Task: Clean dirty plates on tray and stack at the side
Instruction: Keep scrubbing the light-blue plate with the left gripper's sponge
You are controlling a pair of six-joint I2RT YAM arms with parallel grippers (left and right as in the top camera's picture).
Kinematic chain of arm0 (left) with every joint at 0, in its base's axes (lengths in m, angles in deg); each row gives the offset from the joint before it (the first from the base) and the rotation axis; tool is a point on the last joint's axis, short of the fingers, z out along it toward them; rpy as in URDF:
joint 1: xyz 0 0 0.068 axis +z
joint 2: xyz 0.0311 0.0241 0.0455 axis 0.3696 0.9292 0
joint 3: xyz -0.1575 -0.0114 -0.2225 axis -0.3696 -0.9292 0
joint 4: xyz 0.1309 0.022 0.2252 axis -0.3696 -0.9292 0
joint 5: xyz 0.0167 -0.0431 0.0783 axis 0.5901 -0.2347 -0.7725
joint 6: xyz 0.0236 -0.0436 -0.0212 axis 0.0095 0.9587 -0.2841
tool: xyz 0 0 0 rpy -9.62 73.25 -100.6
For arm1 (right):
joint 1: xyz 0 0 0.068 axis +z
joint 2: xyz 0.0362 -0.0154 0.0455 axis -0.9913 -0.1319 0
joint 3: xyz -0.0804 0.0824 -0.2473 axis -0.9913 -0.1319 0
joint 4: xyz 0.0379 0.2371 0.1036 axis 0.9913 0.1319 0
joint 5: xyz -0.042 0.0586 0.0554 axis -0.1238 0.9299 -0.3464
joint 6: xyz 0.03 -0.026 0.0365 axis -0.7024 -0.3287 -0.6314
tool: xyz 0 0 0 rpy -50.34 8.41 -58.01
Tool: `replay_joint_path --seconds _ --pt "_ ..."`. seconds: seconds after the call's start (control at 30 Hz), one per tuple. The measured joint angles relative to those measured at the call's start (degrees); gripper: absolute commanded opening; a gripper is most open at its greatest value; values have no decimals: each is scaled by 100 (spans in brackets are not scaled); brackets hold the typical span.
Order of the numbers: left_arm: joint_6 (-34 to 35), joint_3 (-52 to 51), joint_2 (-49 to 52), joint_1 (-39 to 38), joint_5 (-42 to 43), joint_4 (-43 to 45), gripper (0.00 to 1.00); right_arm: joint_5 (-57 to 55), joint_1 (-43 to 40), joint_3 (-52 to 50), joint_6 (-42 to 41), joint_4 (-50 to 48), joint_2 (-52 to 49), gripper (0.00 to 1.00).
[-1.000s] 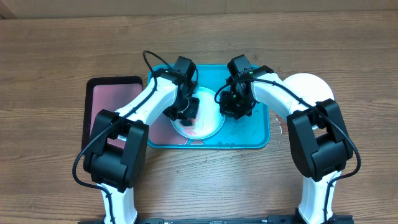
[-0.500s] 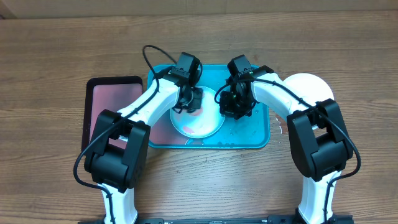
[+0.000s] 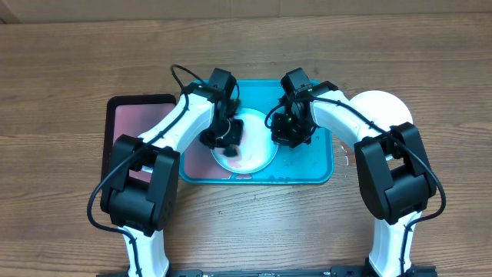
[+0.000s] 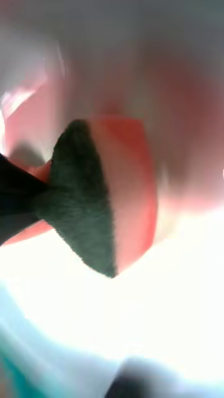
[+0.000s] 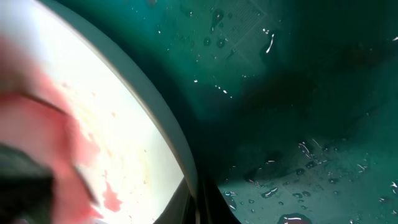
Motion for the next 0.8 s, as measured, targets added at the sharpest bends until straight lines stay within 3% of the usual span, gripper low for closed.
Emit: replay_joint_path --seconds 0.1,0.2,0.37,0.57,0.7,0.8 --pt "-341 -48 2 -57 728 350 4 20 -2 0 -2 4 0 4" --pt "-275 -46 2 -107 841 916 4 24 0 0 -2 0 0 4" --pt "780 -46 2 -140 -619 1073 4 24 -2 -2 -7 0 0 4" --pt "1954 15 0 -157 -2409 407 4 35 2 -4 -15 -20 0 4" --pt "2100 39 0 -168 -2636 -120 4 59 28 -9 -13 -63 0 4" --pt "1663 46 0 -157 -2262 -350 4 57 46 -15 7 -57 0 4"
